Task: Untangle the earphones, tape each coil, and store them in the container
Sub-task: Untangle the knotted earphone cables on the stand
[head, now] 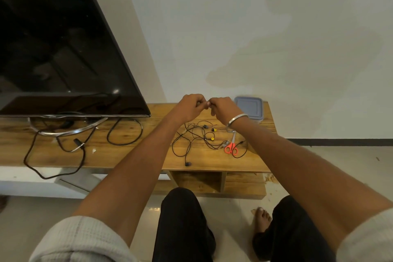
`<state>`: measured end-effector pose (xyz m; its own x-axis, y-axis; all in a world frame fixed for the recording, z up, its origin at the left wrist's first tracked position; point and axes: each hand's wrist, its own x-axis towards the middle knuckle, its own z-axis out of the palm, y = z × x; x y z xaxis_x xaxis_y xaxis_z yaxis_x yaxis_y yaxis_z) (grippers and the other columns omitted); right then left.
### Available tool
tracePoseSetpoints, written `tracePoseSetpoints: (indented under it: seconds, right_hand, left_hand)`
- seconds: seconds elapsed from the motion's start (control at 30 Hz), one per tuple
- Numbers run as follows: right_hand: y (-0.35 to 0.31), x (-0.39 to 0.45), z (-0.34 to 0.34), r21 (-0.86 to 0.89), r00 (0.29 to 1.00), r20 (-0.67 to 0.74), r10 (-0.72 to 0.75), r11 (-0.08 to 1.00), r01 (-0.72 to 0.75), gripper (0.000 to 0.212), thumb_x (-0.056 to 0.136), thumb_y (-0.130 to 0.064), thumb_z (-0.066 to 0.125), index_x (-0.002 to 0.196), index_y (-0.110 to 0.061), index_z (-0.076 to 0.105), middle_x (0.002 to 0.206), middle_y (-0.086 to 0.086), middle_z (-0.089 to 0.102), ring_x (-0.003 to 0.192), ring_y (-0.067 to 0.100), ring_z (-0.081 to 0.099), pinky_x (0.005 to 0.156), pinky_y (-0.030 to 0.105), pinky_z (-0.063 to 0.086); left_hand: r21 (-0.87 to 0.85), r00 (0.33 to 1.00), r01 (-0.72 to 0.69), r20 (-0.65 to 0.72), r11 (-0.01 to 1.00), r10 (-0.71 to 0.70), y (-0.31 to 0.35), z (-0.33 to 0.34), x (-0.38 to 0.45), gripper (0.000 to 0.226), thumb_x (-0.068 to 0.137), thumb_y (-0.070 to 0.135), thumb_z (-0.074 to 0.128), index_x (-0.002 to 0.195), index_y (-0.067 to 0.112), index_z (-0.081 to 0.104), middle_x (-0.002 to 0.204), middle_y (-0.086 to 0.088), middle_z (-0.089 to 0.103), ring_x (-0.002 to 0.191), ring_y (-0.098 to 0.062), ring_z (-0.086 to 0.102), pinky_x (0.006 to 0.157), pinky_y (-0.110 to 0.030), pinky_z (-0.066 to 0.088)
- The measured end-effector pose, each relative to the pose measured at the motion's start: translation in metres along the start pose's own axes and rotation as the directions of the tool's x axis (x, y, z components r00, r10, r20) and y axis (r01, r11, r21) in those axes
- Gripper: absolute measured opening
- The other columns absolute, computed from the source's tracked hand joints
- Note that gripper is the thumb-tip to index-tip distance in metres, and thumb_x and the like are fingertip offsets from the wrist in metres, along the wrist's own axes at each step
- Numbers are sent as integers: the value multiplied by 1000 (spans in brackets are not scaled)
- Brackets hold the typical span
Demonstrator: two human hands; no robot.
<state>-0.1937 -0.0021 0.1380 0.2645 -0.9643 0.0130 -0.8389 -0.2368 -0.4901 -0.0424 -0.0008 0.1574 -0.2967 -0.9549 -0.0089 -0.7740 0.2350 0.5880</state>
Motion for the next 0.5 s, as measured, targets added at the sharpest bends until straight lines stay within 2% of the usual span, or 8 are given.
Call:
tracePoseSetpoints:
  seconds: [0.1,0.23,0.37,0.5]
  right_hand:
    - [4,0,-1,-37,1000,-18,-8,999,7,25,96,-9,44,113,-10,63,95,16,70,90,32,63,81,43,53]
    - [14,0,-3,-65,995,-92,37,997,-43,28,98,-10,43,117,-10,62,103,17,68,90,34,62,74,36,50]
    - [23,-1,-3,-77,991,-114,74,994,-83,28,96,-6,44,117,-9,62,106,19,68,93,35,63,75,36,50]
    - [33,-3,-5,-74,979,-140,147,985,-158,28,94,0,45,115,-7,63,107,19,68,96,35,64,78,36,51]
  left_hand:
    - [18,1000,-11,4,1000,11,-2,-3,1,27,97,35,54,92,13,68,67,13,51,55,-4,41,52,-19,28]
    - [19,1000,13,-2,1000,-13,-10,-4,0,27,97,36,55,95,13,70,70,6,56,56,-8,41,53,-23,31]
    - [38,1000,22,3,999,-22,-19,-7,-1,29,96,38,54,95,14,70,84,-9,66,61,-13,44,54,-25,34]
    - [69,999,40,11,997,-41,-21,-12,-4,28,97,37,54,96,13,68,76,-3,56,61,-11,42,54,-24,32]
